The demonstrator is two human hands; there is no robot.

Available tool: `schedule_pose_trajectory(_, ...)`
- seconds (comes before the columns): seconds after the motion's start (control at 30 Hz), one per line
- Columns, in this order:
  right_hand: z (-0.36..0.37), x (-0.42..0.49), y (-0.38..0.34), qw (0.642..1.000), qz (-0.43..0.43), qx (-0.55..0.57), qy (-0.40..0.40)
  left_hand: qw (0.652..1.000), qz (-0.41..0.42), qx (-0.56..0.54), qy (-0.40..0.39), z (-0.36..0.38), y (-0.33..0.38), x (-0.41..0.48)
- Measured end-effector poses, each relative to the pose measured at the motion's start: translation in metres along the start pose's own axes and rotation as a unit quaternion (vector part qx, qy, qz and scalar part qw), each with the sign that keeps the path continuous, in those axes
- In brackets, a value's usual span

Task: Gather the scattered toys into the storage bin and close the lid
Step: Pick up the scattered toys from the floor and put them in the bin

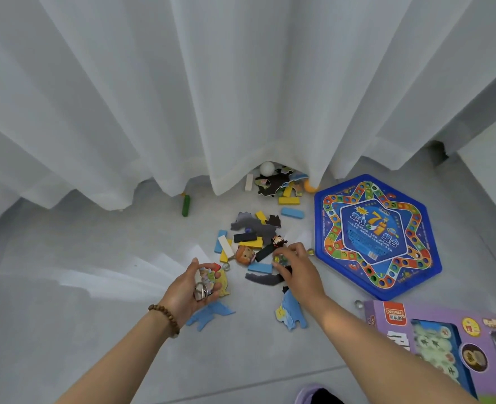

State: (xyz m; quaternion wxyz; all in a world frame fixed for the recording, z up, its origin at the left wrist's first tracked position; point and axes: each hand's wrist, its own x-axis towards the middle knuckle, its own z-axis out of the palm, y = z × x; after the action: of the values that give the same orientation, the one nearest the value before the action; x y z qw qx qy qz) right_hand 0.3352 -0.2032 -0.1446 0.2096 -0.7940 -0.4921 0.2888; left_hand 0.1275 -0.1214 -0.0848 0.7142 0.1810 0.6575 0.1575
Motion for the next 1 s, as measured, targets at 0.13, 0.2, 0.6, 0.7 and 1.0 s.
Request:
schedule_pose_trajectory(0.13, 0.005, 0.005, 0.006, 0.995, -0.027, -0.092, -0.024, 1.0, -0.017, -0.017, -0.006, 0.004, 0.0, 0.003)
schedule_pose_trajectory(0.2, 0.004, 0.008, 0.006, 0.99, -0.026, -0.133, -0.041, 1.0, -0.015, -0.005, -0.008, 0.004, 0.001, 0.005)
schedule_pose_trajectory(0.6, -0.048, 0.011, -0.133, 0.721, 0.246, 0.646, -0.042, 0.992, 0.122, 0.01, 0.013, -0.046, 0.051, -0.068)
schedule_pose_trajectory(0.7, -0.054, 0.005, -0.21, 0.686, 0.241, 0.682, -0.084, 0.981, 0.183, 0.005, 0.063, -0.104, 0.076, -0.117)
schedule_pose_trajectory(1.0, 0.019, -0.085, -0.5, 0.739, 0.164, 0.542, -0.364, 0.932, 0.296, -0.093, 0.188, -0.334, 0.122, -0.254)
